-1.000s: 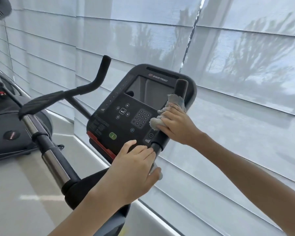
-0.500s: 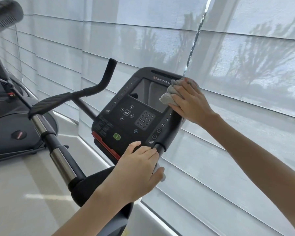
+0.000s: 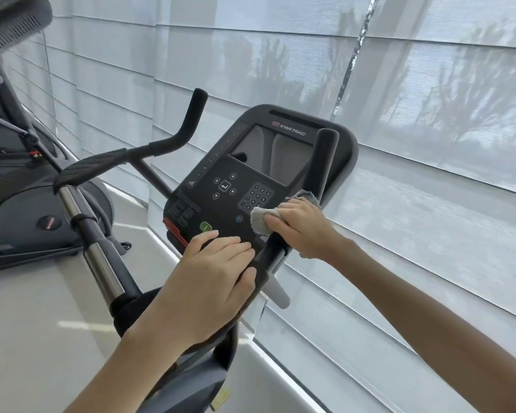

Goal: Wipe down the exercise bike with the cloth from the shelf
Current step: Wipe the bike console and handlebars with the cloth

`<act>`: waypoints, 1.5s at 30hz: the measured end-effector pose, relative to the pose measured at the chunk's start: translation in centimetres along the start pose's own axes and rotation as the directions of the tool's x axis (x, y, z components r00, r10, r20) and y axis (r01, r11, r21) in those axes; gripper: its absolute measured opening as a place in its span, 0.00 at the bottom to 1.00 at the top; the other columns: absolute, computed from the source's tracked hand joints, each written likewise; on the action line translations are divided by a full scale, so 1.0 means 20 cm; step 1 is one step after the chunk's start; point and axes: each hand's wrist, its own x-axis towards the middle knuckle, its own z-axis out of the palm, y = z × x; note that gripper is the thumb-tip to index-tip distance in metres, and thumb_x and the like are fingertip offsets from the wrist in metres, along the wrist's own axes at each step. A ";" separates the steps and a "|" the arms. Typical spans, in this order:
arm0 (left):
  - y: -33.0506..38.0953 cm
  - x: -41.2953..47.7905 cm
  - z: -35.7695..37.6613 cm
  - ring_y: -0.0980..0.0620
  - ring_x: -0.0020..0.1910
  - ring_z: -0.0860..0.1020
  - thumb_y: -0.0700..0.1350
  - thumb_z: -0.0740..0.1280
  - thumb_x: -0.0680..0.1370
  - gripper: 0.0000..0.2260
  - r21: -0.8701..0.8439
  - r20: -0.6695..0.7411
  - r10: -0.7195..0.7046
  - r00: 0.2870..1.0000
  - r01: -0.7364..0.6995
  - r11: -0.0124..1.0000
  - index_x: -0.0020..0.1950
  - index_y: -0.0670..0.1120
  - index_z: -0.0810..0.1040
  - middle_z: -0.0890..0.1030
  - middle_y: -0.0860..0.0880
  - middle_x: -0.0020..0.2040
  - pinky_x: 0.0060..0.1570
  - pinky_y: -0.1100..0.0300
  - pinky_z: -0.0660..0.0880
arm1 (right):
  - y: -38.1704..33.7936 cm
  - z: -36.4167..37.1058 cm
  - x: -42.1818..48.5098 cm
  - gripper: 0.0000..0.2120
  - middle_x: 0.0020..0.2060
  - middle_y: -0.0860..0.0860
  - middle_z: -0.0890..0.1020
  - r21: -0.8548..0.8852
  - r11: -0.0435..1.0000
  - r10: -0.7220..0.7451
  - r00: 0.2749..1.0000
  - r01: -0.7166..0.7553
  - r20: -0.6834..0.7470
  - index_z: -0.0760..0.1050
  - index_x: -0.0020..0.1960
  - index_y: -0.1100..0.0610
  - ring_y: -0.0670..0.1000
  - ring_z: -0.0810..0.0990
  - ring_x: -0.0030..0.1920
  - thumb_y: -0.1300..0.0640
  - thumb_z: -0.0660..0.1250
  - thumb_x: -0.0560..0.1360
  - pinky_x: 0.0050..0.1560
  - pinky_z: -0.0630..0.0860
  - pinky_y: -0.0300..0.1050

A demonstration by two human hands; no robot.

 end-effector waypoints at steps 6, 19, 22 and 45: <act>-0.10 -0.11 -0.02 0.50 0.59 0.78 0.49 0.51 0.79 0.22 0.016 -0.102 -0.131 0.986 0.133 0.991 0.57 0.43 0.82 0.82 0.48 0.57 0.67 0.48 0.67 | -0.30 0.09 -0.14 0.18 0.32 0.47 0.74 0.218 0.976 0.001 0.996 0.019 -0.091 0.69 0.34 0.55 0.49 0.70 0.36 0.50 0.53 0.79 0.44 0.64 0.42; -0.39 -0.44 -0.15 0.48 0.57 0.79 0.47 0.51 0.79 0.22 -0.030 -0.050 -0.103 0.993 0.102 0.994 0.58 0.40 0.81 0.82 0.45 0.56 0.66 0.51 0.65 | -0.40 0.11 -0.16 0.17 0.31 0.54 0.74 0.176 0.965 0.209 0.975 -0.193 -0.080 0.69 0.33 0.62 0.57 0.71 0.39 0.58 0.56 0.79 0.53 0.67 0.52; -0.48 -0.52 -0.17 0.47 0.58 0.78 0.48 0.51 0.79 0.22 -0.052 -0.027 -0.081 0.996 0.080 0.995 0.59 0.39 0.80 0.81 0.44 0.57 0.65 0.52 0.64 | -0.50 0.08 -0.18 0.16 0.35 0.55 0.76 0.242 0.917 0.342 0.937 -0.316 -0.073 0.71 0.36 0.62 0.56 0.72 0.44 0.58 0.56 0.80 0.55 0.65 0.45; -0.61 -0.65 -0.09 0.46 0.60 0.78 0.49 0.48 0.82 0.23 -0.128 -0.103 0.150 0.983 -0.163 0.978 0.61 0.38 0.79 0.81 0.43 0.59 0.65 0.47 0.67 | -1.00 0.16 -0.33 0.14 0.64 0.51 0.75 0.238 0.907 0.390 0.906 -0.347 -0.166 0.77 0.61 0.62 0.50 0.68 0.68 0.60 0.58 0.80 0.72 0.56 0.46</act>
